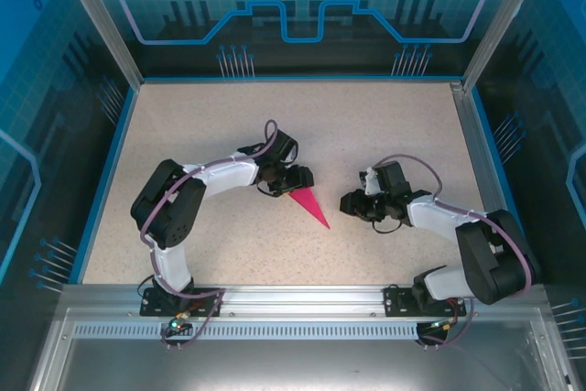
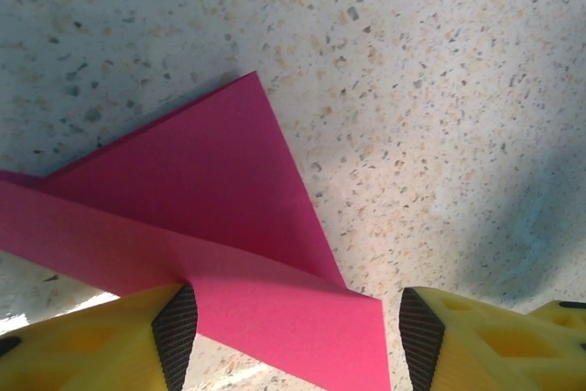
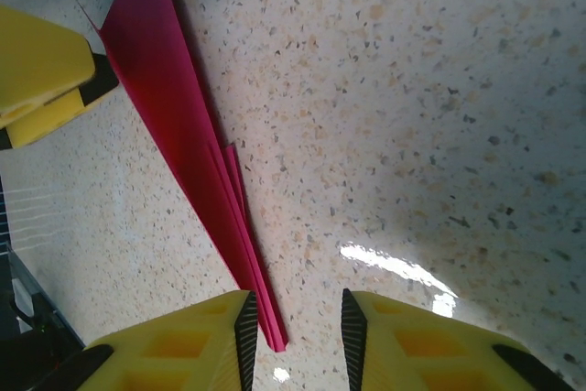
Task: Fold a paper plane with a square sheet of paper (pick it up from the middle)
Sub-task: Move a paper plane to the center of the table.
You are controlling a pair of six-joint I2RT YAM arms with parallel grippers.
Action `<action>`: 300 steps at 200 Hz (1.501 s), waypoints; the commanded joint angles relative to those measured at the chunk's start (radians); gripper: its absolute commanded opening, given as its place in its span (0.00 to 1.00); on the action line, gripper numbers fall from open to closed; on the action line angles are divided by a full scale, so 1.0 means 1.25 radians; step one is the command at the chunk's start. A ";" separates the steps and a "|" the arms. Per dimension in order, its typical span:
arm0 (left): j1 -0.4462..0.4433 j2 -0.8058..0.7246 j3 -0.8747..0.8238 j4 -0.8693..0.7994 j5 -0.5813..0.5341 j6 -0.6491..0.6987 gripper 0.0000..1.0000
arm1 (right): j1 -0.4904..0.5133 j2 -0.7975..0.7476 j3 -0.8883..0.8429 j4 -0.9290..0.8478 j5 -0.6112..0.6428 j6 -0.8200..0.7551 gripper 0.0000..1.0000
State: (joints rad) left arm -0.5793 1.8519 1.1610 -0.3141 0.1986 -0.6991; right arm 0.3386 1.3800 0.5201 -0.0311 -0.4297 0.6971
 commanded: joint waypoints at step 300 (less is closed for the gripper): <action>-0.151 0.091 0.226 -0.323 -0.236 -0.280 0.78 | 0.002 0.035 0.061 -0.045 -0.016 -0.107 0.44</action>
State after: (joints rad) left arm -0.7624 1.9656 1.4223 -0.6704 -0.0971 -1.0241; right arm 0.3397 1.4425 0.6109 -0.0628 -0.4210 0.5819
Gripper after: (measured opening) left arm 0.800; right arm 0.436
